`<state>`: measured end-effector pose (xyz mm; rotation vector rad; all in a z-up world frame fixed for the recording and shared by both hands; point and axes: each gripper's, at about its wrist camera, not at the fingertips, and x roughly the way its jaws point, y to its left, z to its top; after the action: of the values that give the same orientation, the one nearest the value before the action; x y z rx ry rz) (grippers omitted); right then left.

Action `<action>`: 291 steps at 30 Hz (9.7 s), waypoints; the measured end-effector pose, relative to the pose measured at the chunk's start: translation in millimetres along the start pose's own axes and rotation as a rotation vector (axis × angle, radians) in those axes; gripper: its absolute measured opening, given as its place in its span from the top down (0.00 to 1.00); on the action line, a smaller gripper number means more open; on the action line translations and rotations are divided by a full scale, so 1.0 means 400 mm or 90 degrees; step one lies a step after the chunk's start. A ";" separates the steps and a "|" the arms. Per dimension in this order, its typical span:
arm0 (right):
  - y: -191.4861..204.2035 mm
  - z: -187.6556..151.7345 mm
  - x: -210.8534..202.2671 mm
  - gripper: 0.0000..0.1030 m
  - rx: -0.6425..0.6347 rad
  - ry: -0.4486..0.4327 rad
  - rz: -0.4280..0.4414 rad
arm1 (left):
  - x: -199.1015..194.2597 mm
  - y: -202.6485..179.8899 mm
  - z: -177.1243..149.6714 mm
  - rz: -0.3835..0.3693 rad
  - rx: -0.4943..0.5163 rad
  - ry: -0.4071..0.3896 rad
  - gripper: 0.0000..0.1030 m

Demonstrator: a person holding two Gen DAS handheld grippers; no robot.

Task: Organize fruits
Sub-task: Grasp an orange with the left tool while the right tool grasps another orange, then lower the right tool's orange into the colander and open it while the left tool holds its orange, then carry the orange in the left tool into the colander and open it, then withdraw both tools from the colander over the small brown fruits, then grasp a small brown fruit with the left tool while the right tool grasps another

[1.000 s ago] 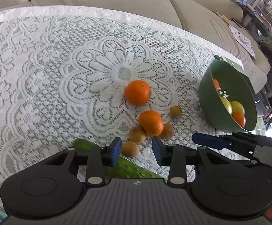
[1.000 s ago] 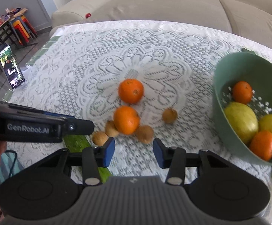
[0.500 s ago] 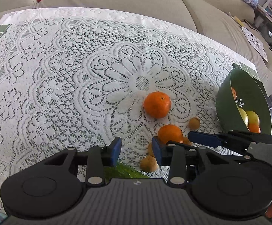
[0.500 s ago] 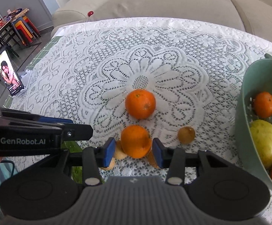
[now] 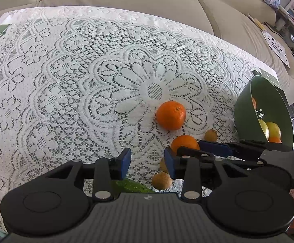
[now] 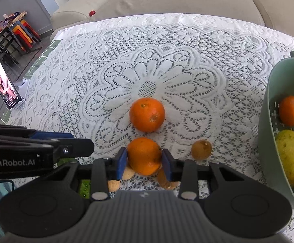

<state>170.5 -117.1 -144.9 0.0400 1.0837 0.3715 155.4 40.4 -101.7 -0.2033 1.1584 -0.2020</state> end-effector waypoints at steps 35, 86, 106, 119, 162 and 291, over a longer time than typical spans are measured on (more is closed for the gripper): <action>-0.221 0.027 -0.317 0.71 0.017 -0.155 -0.162 | 0.108 -0.132 0.098 0.033 0.067 0.005 0.58; -0.346 0.008 -0.221 0.41 0.038 -0.123 -0.219 | 0.095 -0.211 0.117 0.121 0.112 -0.039 0.54; -0.350 -0.032 -0.287 0.38 0.021 -0.153 -0.226 | 0.029 -0.575 0.126 -0.070 0.272 -0.028 0.54; -0.384 -0.039 -0.270 0.38 0.029 -0.139 -0.231 | 0.125 -0.593 0.129 -0.027 0.314 0.014 0.54; -0.367 -0.050 -0.280 0.24 0.018 -0.120 -0.253 | 0.065 -0.579 0.120 -0.022 0.307 -0.001 0.32; -0.062 -0.081 -0.032 0.78 -0.060 -0.005 0.001 | 0.105 -0.113 -0.029 0.036 0.125 0.127 0.72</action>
<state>144.0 -149.3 -154.5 -0.0407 1.0572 0.4227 158.7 -15.0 -131.5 0.0235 1.3310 -0.2897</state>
